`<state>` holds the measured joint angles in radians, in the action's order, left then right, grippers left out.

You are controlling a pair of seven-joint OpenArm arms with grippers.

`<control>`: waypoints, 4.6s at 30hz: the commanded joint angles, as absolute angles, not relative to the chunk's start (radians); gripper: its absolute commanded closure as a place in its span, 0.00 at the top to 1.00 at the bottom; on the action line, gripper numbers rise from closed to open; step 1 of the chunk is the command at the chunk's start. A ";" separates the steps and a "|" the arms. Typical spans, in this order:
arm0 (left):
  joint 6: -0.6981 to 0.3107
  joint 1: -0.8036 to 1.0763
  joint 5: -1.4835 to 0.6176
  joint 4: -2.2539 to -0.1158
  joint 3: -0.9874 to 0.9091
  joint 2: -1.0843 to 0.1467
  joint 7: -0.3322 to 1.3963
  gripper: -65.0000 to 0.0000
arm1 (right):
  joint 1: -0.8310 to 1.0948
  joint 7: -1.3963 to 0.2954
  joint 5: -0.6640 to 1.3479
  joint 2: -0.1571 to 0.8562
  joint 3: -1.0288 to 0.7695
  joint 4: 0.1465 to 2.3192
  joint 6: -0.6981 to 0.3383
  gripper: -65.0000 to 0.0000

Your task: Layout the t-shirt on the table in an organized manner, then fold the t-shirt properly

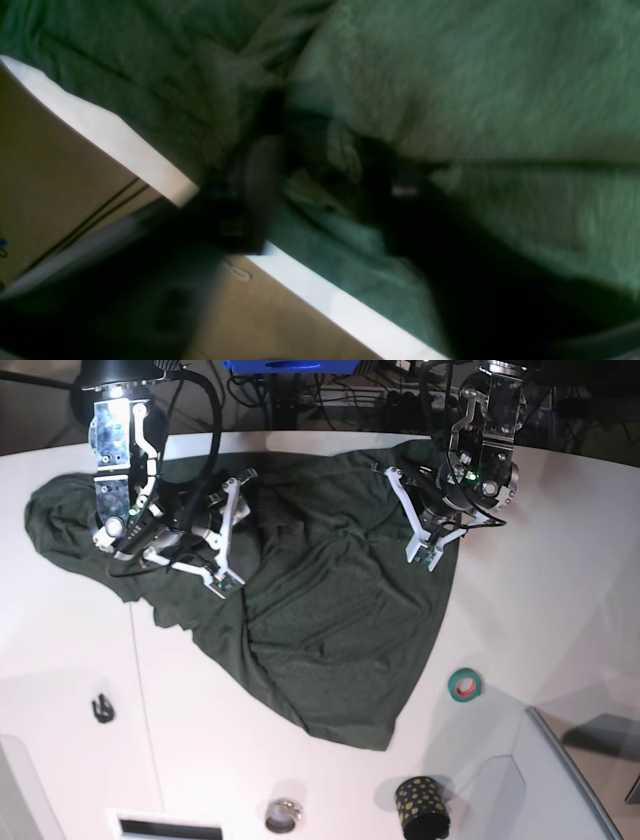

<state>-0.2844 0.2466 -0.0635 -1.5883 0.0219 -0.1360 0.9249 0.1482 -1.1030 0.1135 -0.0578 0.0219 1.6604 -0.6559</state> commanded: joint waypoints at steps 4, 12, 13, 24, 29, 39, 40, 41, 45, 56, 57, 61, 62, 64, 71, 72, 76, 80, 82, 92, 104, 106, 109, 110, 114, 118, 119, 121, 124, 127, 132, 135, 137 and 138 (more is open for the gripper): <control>-0.282 0.240 -0.068 -1.604 0.021 -0.139 0.914 0.00 | 0.145 -1.090 0.113 -0.051 0.013 1.848 -0.679 0.58; -0.282 0.251 -0.068 -1.604 0.021 -0.139 0.912 0.00 | -0.108 -1.029 0.110 -0.051 -0.280 1.630 -0.676 0.55; -0.282 0.252 -0.068 -1.604 0.021 -0.139 0.911 0.00 | -0.140 -1.024 0.110 -0.044 -0.305 1.547 -0.676 0.55; -0.282 0.254 -0.068 -1.604 0.021 -0.148 0.911 0.00 | -0.246 -0.869 0.111 -0.005 -0.328 1.176 -0.679 0.55; -0.282 0.254 -0.068 -1.604 0.021 -0.153 0.911 0.00 | -0.246 -0.829 0.111 -0.005 -0.329 1.161 -0.679 0.54; -0.282 0.254 -0.068 -1.604 0.021 -0.153 0.911 0.00 | -0.248 -0.826 0.110 -0.004 -0.329 1.162 -0.677 0.01; -0.282 0.254 -0.068 -1.604 0.021 -0.153 0.911 0.00 | -0.248 -0.826 0.110 -0.004 -0.329 1.167 -0.677 0.00; -0.282 0.254 -0.068 -1.604 0.021 -0.153 0.911 0.00 | -0.248 -0.826 0.110 -0.004 -0.329 1.168 -0.677 0.01; -0.282 0.254 -0.068 -1.604 0.021 -0.153 0.912 0.00 | -0.242 -0.832 0.110 -0.004 -0.329 1.236 -0.677 0.01; -0.282 0.254 -0.068 -1.604 0.021 -0.153 0.914 0.00 | -0.277 -0.883 0.059 0.041 -0.318 1.440 -0.634 0.01; -0.282 0.254 -0.068 -1.604 0.021 -0.153 0.914 0.00 | -0.286 -0.883 0.059 0.051 -0.318 1.438 -0.634 0.01; -0.282 0.254 -0.068 -1.604 0.021 -0.153 0.915 0.00 | -0.341 -0.880 0.059 0.077 -0.320 1.442 -0.634 0.01; -0.282 0.254 -0.068 -1.604 0.021 -0.153 0.915 0.00 | -0.358 -0.880 0.059 0.084 -0.320 1.442 -0.634 0.01; -0.282 0.254 -0.068 -1.604 0.021 -0.153 0.915 0.00 | -0.389 -0.877 0.059 0.090 -0.321 1.443 -0.636 0.01; -0.282 0.254 -0.068 -1.604 0.021 -0.153 0.915 0.00 | -0.352 -0.906 0.064 0.050 -0.243 1.673 -0.698 0.00; -0.282 0.254 -0.068 -1.604 0.021 -0.153 0.915 0.00 | -0.329 -0.926 0.064 0.030 -0.213 1.728 -0.698 0.00; -0.282 0.249 -0.068 -1.604 0.021 -0.153 0.915 0.00 | -0.225 -0.974 0.064 -0.035 -0.047 1.890 -0.698 0.00; -0.282 0.248 -0.068 -1.604 0.021 -0.153 0.915 0.00 | -0.136 -1.033 0.064 -0.028 0.156 1.931 -0.698 0.01; -0.282 0.249 -0.068 -1.604 0.019 -0.153 0.915 0.00 | -0.116 -1.035 0.062 0.007 0.239 1.891 -0.698 0.01; -0.282 0.251 -0.068 -1.604 0.019 -0.153 0.915 0.00 | -0.116 -1.038 0.062 0.015 0.047 1.753 -0.698 0.52; -0.282 0.252 -0.068 -1.603 0.025 -0.151 0.912 0.00 | -0.369 -0.763 0.064 -0.042 -0.139 1.155 -0.698 0.64; -0.282 0.252 -0.068 -1.603 0.025 -0.151 0.912 0.00 | -0.446 -0.711 0.064 -0.042 -0.157 0.974 -0.698 0.64; -0.282 0.254 -0.068 -1.603 0.021 -0.151 0.912 0.00 | -0.530 -0.636 0.064 -0.064 -0.288 0.799 -0.698 0.63; -0.282 0.254 -0.068 -1.603 0.021 -0.153 0.912 0.00 | -0.552 -0.611 0.064 -0.067 -0.348 0.748 -0.698 0.63; -0.282 0.254 -0.068 -1.603 0.021 -0.153 0.912 0.00 | -0.588 -0.527 0.062 -0.062 -0.420 0.630 -0.634 0.63; -0.282 0.254 -0.068 -1.603 0.021 -0.153 0.914 0.00 | -0.585 -0.437 0.061 -0.058 -0.358 0.587 -0.550 0.63; -0.282 0.254 -0.068 -1.603 0.021 -0.153 0.914 0.00 | -0.585 -0.423 0.061 -0.050 -0.349 0.576 -0.518 0.63; -0.282 0.254 -0.068 -1.603 0.021 -0.153 0.915 0.00 | -0.585 -0.395 0.061 -0.044 -0.343 0.555 -0.458 0.63; -0.282 0.254 -0.068 -1.603 0.021 -0.153 0.915 0.00 | -0.585 -0.361 0.061 -0.039 -0.341 0.530 -0.410 0.63; -0.282 0.254 -0.068 -1.603 0.021 -0.153 0.915 0.00 | -0.588 -0.355 0.061 -0.027 -0.341 0.506 -0.371 0.63; -0.282 0.254 -0.068 -1.603 0.021 -0.153 0.915 0.00 | -0.588 -0.343 0.061 -0.025 -0.341 0.475 -0.360 0.63; -0.282 0.254 -0.068 -1.603 0.021 -0.153 0.915 0.00 | -0.588 -0.325 0.061 -0.025 -0.341 0.463 -0.364 0.49; -0.282 0.254 -0.068 -1.603 0.021 -0.153 0.915 0.00 | -0.588 -0.325 0.061 -0.025 -0.341 0.463 -0.366 0.30; -0.282 0.254 -0.068 -1.603 0.021 -0.153 0.915 0.00 | -0.590 -0.325 0.061 -0.025 -0.341 0.463 -0.366 0.20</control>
